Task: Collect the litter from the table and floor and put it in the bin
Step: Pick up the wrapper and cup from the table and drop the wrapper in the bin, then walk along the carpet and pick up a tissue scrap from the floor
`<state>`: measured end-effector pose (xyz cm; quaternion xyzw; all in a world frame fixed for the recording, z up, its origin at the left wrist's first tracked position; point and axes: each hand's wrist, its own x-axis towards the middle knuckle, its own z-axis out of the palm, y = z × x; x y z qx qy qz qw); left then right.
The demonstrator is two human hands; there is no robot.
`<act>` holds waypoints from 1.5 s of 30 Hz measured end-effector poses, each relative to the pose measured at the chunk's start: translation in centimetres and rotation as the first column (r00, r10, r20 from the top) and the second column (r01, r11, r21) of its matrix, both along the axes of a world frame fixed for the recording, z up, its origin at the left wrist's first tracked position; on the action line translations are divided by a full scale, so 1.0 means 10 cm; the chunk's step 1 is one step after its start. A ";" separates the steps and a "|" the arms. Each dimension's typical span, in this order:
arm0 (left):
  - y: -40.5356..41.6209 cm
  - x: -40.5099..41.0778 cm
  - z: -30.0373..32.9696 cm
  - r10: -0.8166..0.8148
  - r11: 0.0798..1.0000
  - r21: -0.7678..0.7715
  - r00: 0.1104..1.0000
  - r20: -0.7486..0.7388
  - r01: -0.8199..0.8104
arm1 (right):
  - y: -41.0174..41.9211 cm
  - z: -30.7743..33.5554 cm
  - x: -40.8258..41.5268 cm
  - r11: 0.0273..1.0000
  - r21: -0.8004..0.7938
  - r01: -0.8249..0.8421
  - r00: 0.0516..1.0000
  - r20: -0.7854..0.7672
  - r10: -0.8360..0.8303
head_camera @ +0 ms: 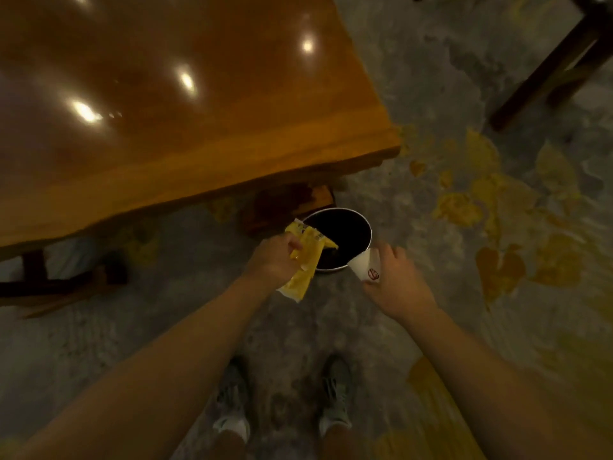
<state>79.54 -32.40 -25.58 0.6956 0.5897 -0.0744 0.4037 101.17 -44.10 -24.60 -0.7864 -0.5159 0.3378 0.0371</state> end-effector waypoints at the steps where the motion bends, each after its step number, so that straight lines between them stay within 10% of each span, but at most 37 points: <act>1: 0.02 0.05 -0.21 -0.007 1.000 -0.001 1.000 0.013 0.007 | 0.05 -0.18 0.02 1.000 -0.007 0.006 1.000 -0.006 -0.006; 21: 0.21 0.17 -1.26 0.055 0.997 0.053 0.996 0.065 -0.059 | 0.59 -1.31 0.10 0.999 0.017 -0.032 0.996 -0.077 0.033; 31: -0.34 -1.10 -0.12 0.134 0.990 -0.026 0.989 -0.061 -0.136 | 0.50 -0.20 -0.79 0.930 -0.057 -0.363 0.932 -0.037 0.361; 45: -1.71 -4.24 2.05 0.675 0.717 0.280 0.737 -0.046 -0.639 | 0.51 1.87 -4.00 0.481 0.090 -0.872 0.489 0.122 0.864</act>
